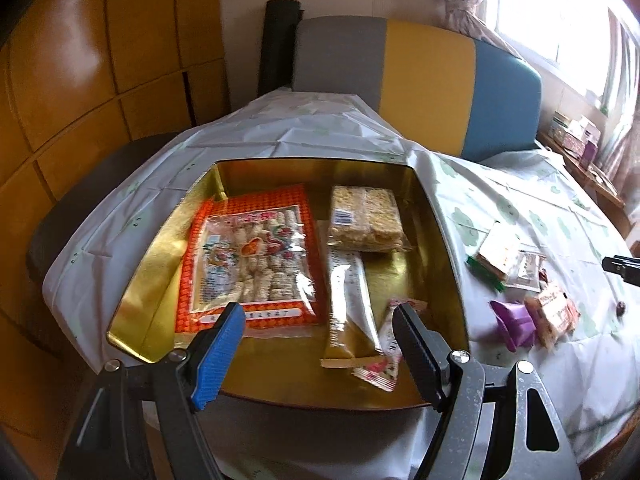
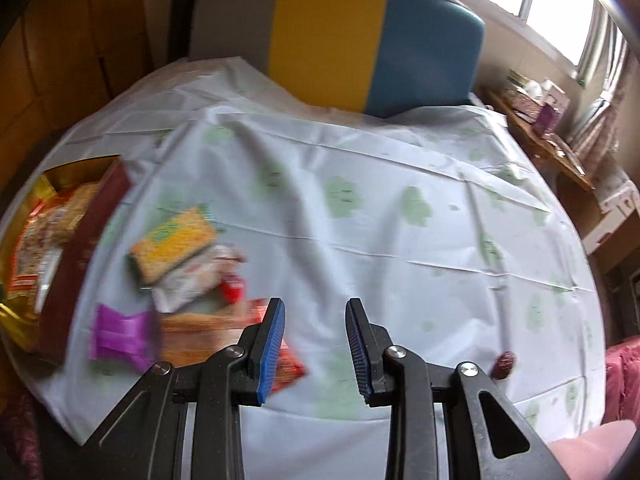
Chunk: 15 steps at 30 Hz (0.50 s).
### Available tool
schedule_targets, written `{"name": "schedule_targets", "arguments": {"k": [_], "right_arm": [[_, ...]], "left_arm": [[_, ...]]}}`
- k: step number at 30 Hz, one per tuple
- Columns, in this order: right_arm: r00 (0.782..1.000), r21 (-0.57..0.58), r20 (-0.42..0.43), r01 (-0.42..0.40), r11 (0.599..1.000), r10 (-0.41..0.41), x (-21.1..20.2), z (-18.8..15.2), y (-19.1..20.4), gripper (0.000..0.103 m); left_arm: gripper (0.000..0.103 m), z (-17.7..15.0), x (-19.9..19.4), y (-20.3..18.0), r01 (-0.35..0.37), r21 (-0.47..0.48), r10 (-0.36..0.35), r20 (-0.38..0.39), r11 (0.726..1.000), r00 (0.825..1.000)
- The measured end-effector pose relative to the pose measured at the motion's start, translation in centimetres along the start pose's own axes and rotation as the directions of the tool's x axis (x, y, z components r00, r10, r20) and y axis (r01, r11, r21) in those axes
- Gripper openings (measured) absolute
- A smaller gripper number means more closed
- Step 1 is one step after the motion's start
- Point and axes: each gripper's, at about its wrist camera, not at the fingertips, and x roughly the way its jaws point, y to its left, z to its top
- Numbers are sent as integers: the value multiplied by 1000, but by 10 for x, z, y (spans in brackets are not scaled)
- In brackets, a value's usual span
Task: Organize snacks
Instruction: 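Move the left gripper to the purple pouch and close on it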
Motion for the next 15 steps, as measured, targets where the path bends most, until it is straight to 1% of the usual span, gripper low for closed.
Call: {"name": "schedule_targets", "arguments": {"k": [2, 3, 4, 6, 7, 9, 11, 13, 15], "right_arm": [[999, 18, -4, 44, 999, -44, 7, -2, -16, 32], [999, 52, -10, 52, 997, -51, 13, -6, -28, 32], [999, 85, -20, 47, 995, -46, 18, -8, -35, 32], [996, 201, -87, 37, 979, -20, 31, -12, -56, 32], [996, 230, -91, 28, 973, -7, 33, -11, -61, 32], [995, 270, -97, 19, 963, 7, 36, -11, -69, 32], [992, 286, -125, 30, 958, 6, 41, -12, -74, 32], [992, 288, -129, 38, 957, -1, 41, -12, -75, 32], [992, 294, -128, 30, 955, 8, 40, -12, -76, 32]], "left_arm": [[77, 1, -2, -10, 6, 38, -6, 7, 999, 1000], [77, 1, -4, -14, 13, 52, -13, 10, 999, 1000], [77, 1, -5, -19, 27, 67, -28, 10, 997, 1000], [77, 3, -7, -35, 62, 110, -63, 5, 992, 998], [77, 4, -7, -41, 73, 127, -74, 4, 989, 997], [71, 5, -7, -59, 115, 175, -116, -6, 978, 993], [67, 4, -6, -76, 157, 218, -155, -26, 963, 988], [61, 1, -3, -93, 206, 251, -196, -64, 946, 979], [52, -2, 0, -109, 265, 267, -243, -112, 927, 964]]}}
